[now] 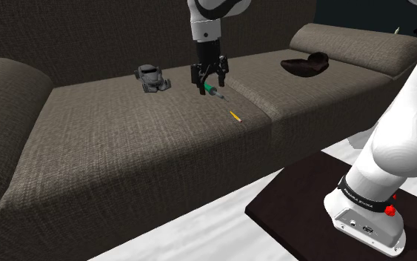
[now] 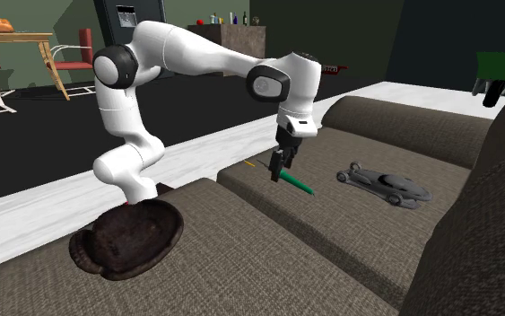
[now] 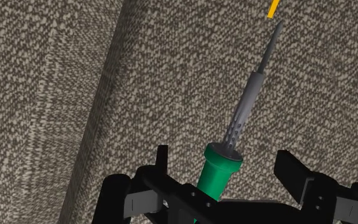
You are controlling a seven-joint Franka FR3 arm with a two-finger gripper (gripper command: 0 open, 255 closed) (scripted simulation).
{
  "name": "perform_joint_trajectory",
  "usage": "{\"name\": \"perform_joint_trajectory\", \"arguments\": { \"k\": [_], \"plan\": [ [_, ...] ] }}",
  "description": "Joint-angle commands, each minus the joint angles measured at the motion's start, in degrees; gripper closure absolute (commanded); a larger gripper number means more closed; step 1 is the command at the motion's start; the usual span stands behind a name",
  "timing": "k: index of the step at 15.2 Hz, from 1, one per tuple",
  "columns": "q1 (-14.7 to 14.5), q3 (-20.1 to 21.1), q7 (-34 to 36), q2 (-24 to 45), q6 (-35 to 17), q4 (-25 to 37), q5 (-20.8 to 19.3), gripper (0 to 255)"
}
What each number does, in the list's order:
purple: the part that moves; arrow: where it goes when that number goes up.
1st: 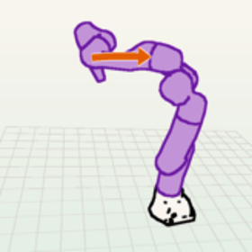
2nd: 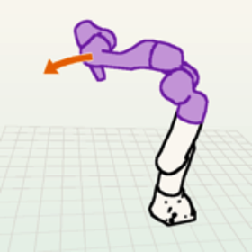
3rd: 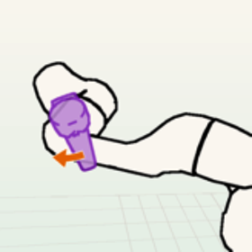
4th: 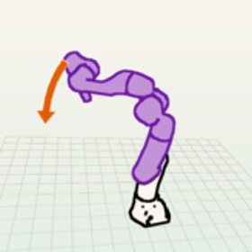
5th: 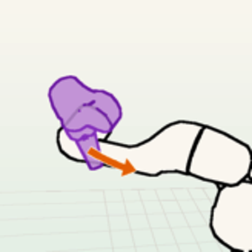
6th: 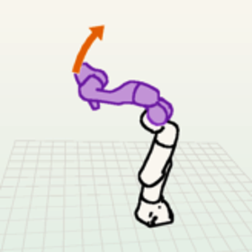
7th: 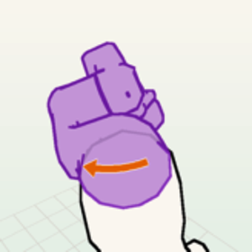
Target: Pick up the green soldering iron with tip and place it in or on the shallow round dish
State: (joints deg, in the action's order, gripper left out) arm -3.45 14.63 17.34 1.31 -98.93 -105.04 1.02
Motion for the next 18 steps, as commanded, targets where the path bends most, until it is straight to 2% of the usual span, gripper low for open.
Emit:
{"name": "perform_joint_trajectory", "arguments": {
  "k": [1,8,9,18],
  "plan": [
    [0.0,0.0,0.1,0.0,-0.6,-0.6,0.0,0],
    [0.0,0.0,0.1,0.0,-0.6,-0.6,0.0,0],
    [0.0,0.0,0.1,0.0,-0.6,-0.6,0.0,255],
    [0.0,0.0,0.1,0.0,-0.6,-0.6,0.0,255]
  ]
}}
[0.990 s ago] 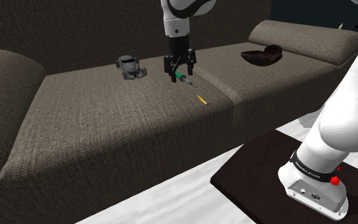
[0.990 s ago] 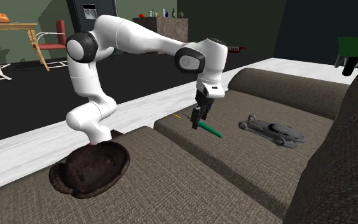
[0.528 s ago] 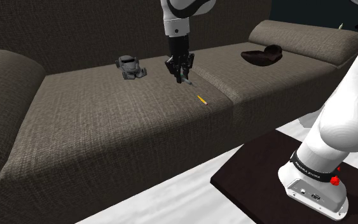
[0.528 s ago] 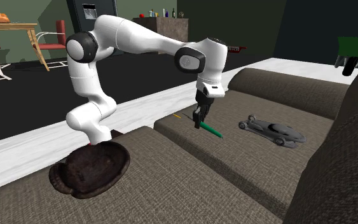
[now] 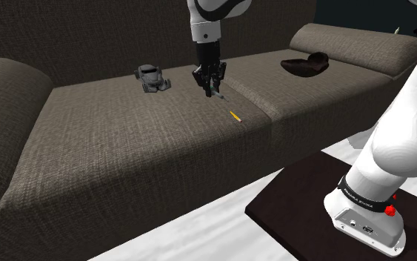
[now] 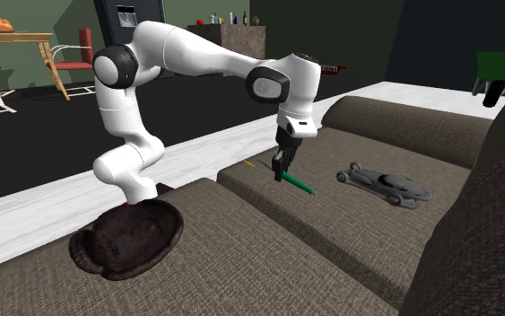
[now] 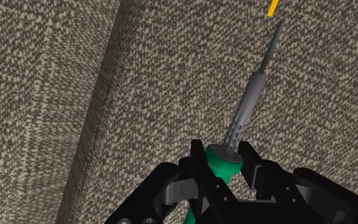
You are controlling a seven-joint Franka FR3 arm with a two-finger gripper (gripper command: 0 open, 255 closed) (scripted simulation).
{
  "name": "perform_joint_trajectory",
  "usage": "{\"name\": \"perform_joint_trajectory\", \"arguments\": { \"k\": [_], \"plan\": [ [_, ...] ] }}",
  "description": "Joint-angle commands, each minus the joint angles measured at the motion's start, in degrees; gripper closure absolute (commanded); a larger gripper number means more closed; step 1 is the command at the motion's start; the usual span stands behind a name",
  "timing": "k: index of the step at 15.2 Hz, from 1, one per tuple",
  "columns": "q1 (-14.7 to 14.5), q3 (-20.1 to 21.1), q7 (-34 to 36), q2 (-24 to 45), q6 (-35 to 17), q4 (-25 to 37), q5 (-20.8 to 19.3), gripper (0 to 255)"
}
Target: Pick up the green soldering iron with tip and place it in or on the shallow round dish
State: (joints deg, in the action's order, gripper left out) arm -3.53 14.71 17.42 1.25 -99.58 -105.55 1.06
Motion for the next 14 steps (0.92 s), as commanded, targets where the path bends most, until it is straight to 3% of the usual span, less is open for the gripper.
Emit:
{"name": "perform_joint_trajectory", "arguments": {
  "k": [1,14],
  "plan": [
    [0.0,0.0,0.0,0.0,0.8,0.6,0.0,255],
    [0.0,0.0,0.2,0.2,10.9,10.9,-0.1,255]
  ]
}}
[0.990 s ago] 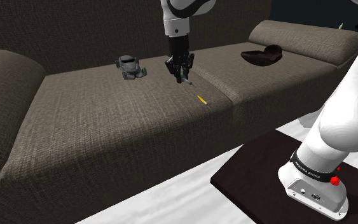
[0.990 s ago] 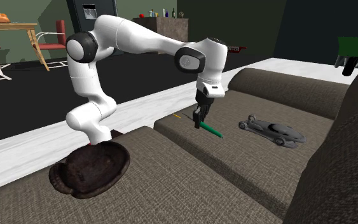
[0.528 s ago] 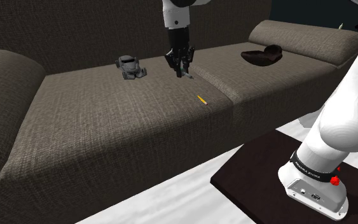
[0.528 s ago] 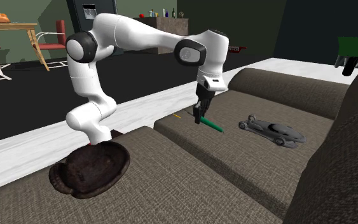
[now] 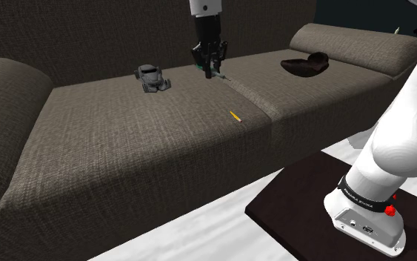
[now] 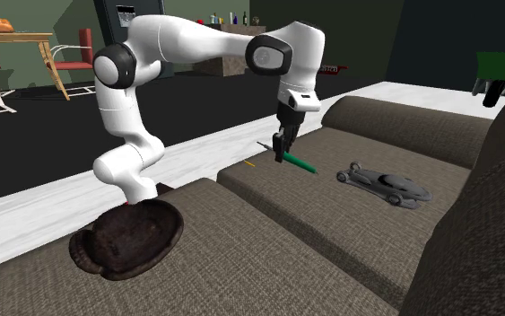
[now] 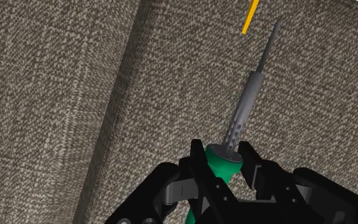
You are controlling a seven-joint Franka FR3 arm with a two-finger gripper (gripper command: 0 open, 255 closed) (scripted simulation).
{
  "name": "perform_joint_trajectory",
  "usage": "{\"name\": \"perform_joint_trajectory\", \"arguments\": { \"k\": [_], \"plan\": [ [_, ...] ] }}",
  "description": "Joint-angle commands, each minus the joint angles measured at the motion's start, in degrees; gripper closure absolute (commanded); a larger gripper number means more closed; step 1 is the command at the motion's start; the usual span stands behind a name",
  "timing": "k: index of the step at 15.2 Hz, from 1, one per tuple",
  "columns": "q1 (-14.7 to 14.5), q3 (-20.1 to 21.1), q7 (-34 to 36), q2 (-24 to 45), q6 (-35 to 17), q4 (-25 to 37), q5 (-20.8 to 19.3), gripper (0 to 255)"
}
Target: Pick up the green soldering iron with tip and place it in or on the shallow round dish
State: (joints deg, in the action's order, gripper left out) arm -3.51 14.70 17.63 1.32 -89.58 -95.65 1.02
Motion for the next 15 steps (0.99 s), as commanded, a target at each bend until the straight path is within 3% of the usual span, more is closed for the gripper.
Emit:
{"name": "perform_joint_trajectory", "arguments": {
  "k": [1,15],
  "plan": [
    [0.0,0.0,0.1,0.3,1.7,1.9,-0.1,255],
    [-0.5,0.3,0.9,3.7,13.6,17.2,-0.9,255]
  ]
}}
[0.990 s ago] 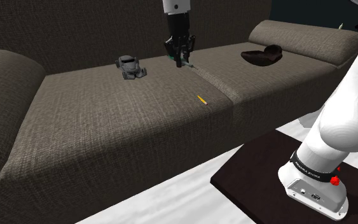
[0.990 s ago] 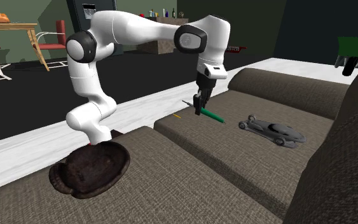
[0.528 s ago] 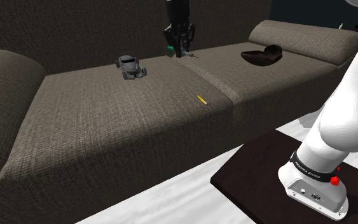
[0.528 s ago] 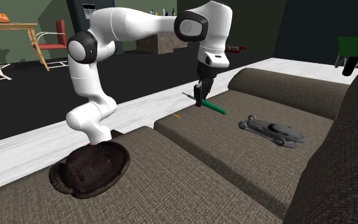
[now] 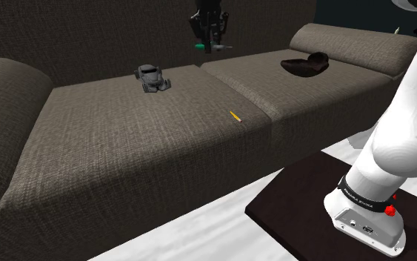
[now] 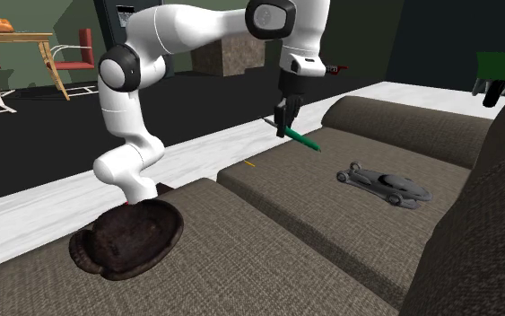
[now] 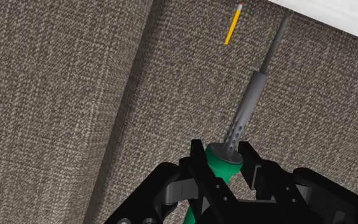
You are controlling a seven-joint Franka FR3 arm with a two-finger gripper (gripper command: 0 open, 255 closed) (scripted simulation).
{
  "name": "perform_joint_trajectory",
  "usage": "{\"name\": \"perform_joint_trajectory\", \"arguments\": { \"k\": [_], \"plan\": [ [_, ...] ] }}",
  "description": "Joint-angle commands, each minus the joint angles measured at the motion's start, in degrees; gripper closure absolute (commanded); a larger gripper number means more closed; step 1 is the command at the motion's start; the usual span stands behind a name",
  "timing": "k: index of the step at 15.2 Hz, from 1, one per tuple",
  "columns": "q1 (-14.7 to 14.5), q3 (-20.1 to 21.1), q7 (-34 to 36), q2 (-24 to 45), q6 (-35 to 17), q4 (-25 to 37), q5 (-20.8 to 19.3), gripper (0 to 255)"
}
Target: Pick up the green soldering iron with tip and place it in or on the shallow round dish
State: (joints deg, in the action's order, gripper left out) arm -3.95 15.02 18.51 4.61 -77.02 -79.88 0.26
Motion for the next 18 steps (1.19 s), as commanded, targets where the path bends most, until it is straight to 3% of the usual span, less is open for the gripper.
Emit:
{"name": "perform_joint_trajectory", "arguments": {
  "k": [1,5,11,18],
  "plan": [
    [-0.1,0.0,0.1,0.9,2.0,2.8,-0.2,255],
    [-0.4,0.2,0.4,2.4,5.1,7.4,-0.6,255],
    [4.4,-3.9,-8.2,-7.2,3.0,-4.2,0.6,255],
    [8.7,-9.4,-18.3,-15.0,2.0,-12.8,-0.2,255]
  ]
}}
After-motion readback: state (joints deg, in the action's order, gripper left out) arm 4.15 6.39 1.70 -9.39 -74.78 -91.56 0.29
